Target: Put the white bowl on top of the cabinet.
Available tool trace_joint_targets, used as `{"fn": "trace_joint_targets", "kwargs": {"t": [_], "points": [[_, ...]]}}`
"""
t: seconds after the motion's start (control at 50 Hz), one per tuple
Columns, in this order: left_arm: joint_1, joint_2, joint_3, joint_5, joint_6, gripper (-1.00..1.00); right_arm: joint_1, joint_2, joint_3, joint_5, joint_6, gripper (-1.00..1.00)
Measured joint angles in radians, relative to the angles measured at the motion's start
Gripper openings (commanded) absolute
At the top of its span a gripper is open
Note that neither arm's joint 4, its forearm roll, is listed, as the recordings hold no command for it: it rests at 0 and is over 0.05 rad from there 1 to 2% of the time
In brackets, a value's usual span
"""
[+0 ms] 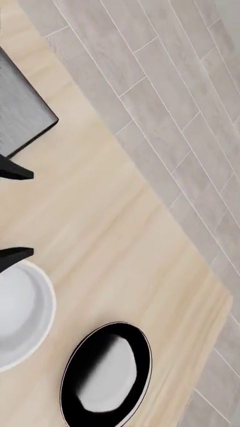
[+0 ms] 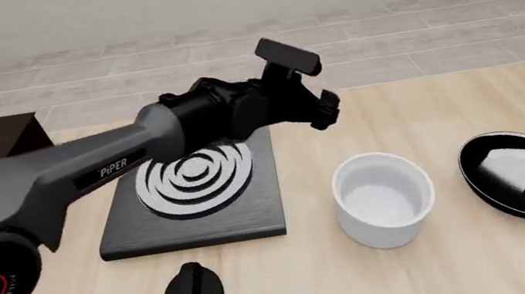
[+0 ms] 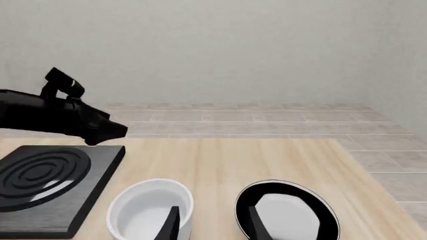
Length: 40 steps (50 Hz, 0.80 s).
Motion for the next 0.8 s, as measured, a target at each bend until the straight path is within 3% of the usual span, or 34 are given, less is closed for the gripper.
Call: {"fn": "trace_joint_targets", "kwargs": {"t": [0.4, 0.8], "points": [[-0.053, 0.151, -0.17, 0.16, -0.103, 1.0, 0.0, 0.0, 0.0, 0.0, 0.0, 1.0], [-0.093, 0.226, -0.213, 0.196, -0.175, 1.0, 0.0, 0.0, 0.0, 0.0, 0.0, 1.0]]}}
